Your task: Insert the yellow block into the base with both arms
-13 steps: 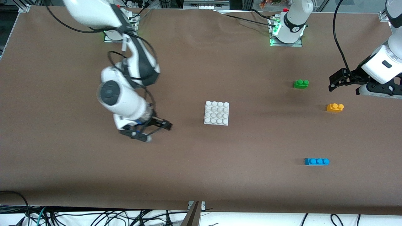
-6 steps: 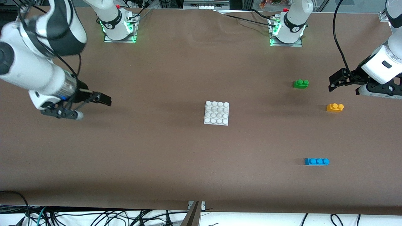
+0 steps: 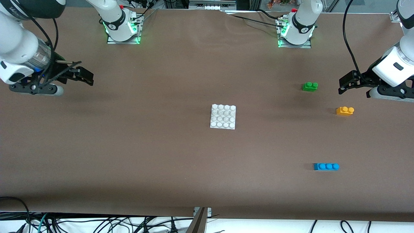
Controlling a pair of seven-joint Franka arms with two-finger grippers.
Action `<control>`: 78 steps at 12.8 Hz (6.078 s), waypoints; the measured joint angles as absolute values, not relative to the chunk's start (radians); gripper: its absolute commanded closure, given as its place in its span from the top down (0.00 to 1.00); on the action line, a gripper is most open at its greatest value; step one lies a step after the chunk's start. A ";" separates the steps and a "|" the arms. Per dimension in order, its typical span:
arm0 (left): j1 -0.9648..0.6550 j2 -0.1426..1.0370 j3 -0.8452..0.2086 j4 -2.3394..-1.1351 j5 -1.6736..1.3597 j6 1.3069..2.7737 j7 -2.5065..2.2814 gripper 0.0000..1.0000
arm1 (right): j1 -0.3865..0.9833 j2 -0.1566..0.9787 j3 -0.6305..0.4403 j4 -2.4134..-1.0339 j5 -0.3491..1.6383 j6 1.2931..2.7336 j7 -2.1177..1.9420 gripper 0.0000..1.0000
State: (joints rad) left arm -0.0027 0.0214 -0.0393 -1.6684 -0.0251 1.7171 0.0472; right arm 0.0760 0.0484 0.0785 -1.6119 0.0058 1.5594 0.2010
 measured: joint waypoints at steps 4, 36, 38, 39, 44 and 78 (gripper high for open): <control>-0.003 0.021 -0.039 -1.668 -0.025 1.714 0.047 1.00 | 0.070 0.029 0.058 -1.593 0.004 1.506 0.133 1.00; 0.111 0.168 -0.028 -1.746 0.017 1.818 0.184 1.00 | 0.073 0.032 0.043 -1.590 0.004 1.499 0.105 1.00; 0.120 0.169 -0.028 -1.809 0.024 1.881 0.188 1.00 | 0.073 0.031 0.043 -1.591 0.004 1.499 0.105 1.00; 0.127 0.169 -0.028 -1.843 0.037 1.926 0.202 1.00 | 0.073 0.031 0.043 -1.591 0.004 1.499 0.105 1.00; 0.202 0.173 -0.026 -2.031 0.094 2.187 0.300 1.00 | 0.073 0.031 0.043 -1.592 0.004 1.500 0.105 1.00; 0.405 0.272 -0.135 -2.110 0.114 2.320 0.496 0.26 | 0.073 0.031 0.043 -1.594 -0.002 1.500 0.105 1.00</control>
State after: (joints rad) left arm 0.4053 0.2723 -0.1353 -2.1101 0.1136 2.3196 0.4960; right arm 0.0727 0.0313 0.0433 -1.5942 -0.0024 1.4999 0.1046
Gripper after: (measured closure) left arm 0.366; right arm 0.000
